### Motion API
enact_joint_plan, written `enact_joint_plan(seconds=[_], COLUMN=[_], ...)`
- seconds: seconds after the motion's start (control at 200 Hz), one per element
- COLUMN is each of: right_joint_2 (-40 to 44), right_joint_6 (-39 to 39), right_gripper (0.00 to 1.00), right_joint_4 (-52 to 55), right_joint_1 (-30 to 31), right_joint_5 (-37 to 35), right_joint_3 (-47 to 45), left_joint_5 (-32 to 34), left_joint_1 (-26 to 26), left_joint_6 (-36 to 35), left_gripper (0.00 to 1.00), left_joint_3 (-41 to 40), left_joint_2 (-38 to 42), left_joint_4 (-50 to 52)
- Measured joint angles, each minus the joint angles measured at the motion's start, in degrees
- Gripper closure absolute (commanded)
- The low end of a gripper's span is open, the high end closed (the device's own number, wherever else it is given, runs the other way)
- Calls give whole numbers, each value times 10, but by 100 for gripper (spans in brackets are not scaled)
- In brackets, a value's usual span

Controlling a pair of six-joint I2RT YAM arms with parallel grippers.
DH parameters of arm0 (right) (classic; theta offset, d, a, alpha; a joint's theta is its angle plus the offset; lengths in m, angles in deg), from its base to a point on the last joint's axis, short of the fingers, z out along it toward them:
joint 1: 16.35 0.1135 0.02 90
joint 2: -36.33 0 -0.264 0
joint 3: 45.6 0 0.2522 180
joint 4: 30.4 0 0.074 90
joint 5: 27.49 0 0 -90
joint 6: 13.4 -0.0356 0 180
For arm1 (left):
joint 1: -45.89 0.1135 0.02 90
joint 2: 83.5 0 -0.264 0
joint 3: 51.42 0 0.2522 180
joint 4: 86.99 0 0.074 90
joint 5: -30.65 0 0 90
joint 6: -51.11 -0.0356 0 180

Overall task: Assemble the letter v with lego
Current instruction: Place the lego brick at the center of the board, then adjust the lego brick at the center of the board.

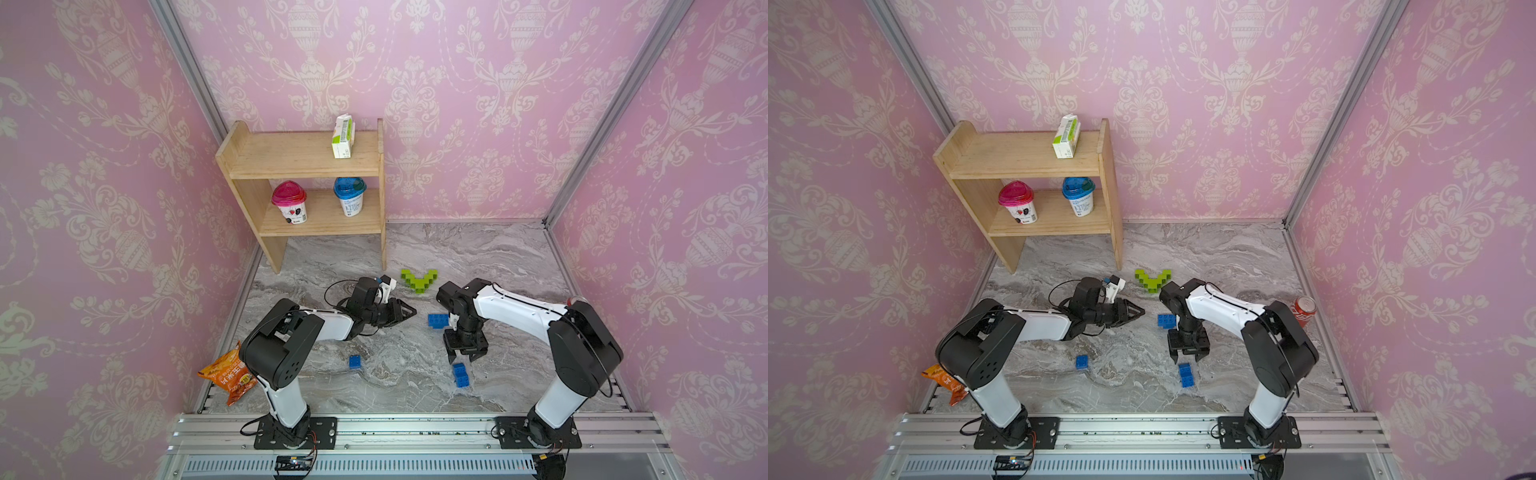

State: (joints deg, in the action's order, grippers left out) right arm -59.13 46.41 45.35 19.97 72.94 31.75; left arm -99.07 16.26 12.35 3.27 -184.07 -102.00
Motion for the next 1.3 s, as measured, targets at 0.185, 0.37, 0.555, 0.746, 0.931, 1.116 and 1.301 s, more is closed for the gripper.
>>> enact_joint_plan(seconds=[0.185,0.37,0.555,0.746,0.931,1.116,1.301], right_joint_2=[106,105,74,50,44,33,7], right_joint_6=[-35,-62,-70,-70,-70,-70,-67], right_gripper=[68,93,94,95,96,96,96], right_joint_4=[7,7,-4,-21,-26,-29,-39], right_joint_1=[41,70,71,71,71,69,61], right_joint_5=[-48,-59,-59,-51,-47,-47,-47], right_joint_3=[-26,-51,-53,-53,-53,-48,-42], left_joint_5=[6,14,17,17,17,17,17], left_joint_1=[2,2,2,2,2,3,3], left_joint_6=[-17,-24,-28,-32,-34,-34,-34], left_gripper=[64,64,63,63,63,63,63], left_joint_3=[0,1,11,11,12,12,11], left_joint_2=[1,1,10,14,14,14,14], left_joint_4=[35,50,63,69,73,73,73])
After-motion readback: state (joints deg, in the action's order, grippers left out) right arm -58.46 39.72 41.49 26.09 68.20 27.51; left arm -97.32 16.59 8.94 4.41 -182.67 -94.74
